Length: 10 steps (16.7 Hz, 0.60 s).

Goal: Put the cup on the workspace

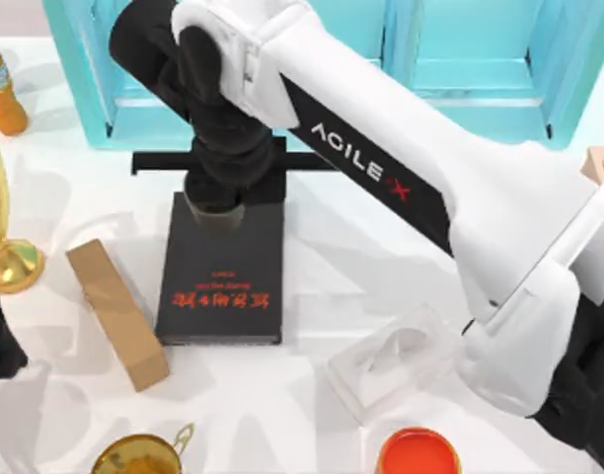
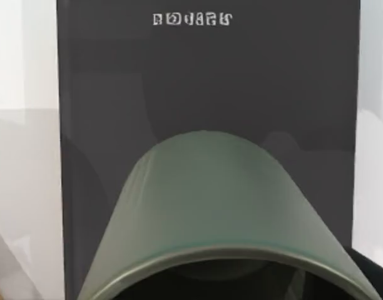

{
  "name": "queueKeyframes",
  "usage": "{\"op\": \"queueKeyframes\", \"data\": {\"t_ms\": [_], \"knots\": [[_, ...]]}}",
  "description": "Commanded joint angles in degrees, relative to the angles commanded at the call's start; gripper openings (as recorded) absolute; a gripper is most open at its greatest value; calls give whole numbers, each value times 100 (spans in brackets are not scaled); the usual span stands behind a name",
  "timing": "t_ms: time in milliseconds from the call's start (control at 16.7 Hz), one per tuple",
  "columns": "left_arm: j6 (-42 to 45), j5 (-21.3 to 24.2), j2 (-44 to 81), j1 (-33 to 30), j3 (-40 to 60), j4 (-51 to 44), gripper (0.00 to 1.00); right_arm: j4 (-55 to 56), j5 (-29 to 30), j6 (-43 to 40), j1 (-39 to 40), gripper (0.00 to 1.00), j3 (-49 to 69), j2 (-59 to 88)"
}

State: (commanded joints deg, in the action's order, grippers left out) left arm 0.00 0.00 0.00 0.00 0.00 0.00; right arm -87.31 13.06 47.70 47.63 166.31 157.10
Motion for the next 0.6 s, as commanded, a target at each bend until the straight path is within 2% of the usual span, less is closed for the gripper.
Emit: {"op": "queueKeyframes", "data": {"t_ms": [360,600], "knots": [[0,0,0,0,0,0,100,4,-46,-57,-71,0,-94,-86],[0,0,0,0,0,0,100,-49,-338,-525,-654,0,-976,-750]]}}
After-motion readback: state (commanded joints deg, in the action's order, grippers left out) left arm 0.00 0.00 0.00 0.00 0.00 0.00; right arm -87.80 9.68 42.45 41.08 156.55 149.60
